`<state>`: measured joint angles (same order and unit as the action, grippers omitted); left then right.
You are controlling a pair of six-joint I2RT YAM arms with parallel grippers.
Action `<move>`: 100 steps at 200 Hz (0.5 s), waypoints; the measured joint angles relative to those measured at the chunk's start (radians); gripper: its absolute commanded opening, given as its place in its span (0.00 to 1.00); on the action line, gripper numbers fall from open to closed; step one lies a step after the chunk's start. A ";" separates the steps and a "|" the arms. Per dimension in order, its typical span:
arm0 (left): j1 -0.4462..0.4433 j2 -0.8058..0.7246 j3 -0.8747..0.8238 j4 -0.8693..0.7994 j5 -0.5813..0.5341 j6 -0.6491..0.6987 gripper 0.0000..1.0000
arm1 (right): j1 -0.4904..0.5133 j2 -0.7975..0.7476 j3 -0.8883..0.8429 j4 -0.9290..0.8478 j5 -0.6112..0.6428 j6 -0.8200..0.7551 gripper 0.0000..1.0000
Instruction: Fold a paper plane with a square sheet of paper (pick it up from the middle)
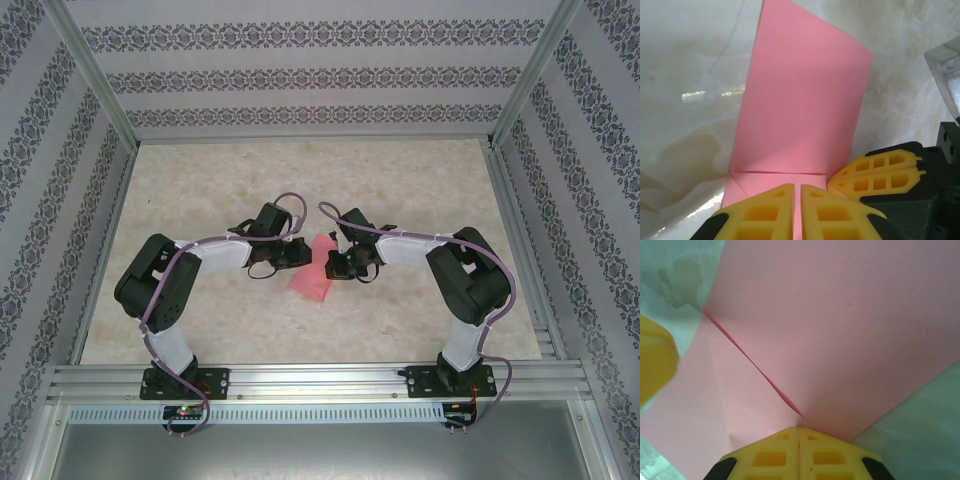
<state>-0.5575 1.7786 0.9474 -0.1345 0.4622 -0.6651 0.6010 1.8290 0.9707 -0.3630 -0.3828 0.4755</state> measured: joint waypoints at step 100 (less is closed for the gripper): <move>-0.022 0.079 0.028 -0.029 -0.011 -0.005 0.09 | -0.001 -0.036 -0.004 -0.002 0.006 -0.023 0.07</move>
<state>-0.5793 1.8572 0.9756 -0.1638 0.4511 -0.6697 0.5999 1.7927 0.9665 -0.3645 -0.3771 0.4530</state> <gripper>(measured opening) 0.093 0.069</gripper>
